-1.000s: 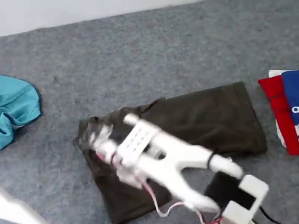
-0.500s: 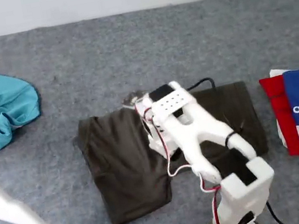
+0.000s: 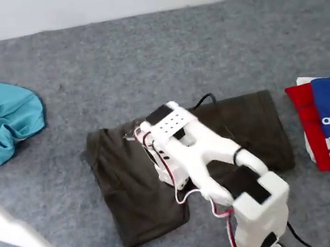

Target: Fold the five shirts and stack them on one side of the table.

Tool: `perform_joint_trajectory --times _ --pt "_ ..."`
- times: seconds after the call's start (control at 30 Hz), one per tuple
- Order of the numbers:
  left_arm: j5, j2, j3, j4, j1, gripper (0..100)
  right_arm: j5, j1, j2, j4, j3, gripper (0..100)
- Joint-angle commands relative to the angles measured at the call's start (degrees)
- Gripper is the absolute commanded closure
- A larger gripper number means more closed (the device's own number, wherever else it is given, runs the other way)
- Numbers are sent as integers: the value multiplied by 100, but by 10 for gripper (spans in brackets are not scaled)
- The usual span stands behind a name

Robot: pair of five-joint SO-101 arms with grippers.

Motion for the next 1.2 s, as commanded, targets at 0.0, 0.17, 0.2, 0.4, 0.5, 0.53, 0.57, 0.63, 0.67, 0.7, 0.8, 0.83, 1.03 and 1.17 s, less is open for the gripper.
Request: perform_joint_trajectory --times 0.0,0.17,0.2,0.4,0.5,0.53,0.57,0.63,0.67,0.7,0.8,0.83,1.03,1.17 --pt "-53 -158 -198 -53 -9 985 -26 92 -716 -22 -325 990" --pt "-53 -158 -198 -53 -9 985 -26 699 -716 -804 -35 990" --pt "-53 -158 -198 -53 -9 985 -26 796 -593 -954 97 990" --pt "-62 -158 -198 -53 -9 985 -44 673 435 -1024 457 990" --pt "-62 -158 -198 -53 -9 985 -70 479 418 -769 448 990" --pt "-62 -158 -198 -62 -9 985 -70 435 295 -734 448 990" --pt "-62 -158 -198 -62 -9 985 -70 426 154 -734 448 990" --pt "-62 -158 -198 -123 -9 985 -35 426 -198 -760 448 990" --pt "-62 -158 -198 -141 -9 985 -35 435 -400 -760 448 990" --pt "-62 -158 -198 -141 -9 985 -35 435 -611 -743 448 990" --pt "-62 -158 -198 -141 -9 985 -35 374 -1235 -567 448 990" --pt "-62 -158 -198 -141 -9 985 -35 303 -1446 -470 448 990" --pt "-35 -158 -198 -141 -35 985 -18 -646 -2273 321 607 991" --pt "-26 -158 -198 -132 -44 985 -26 -1596 -2448 136 1037 991"
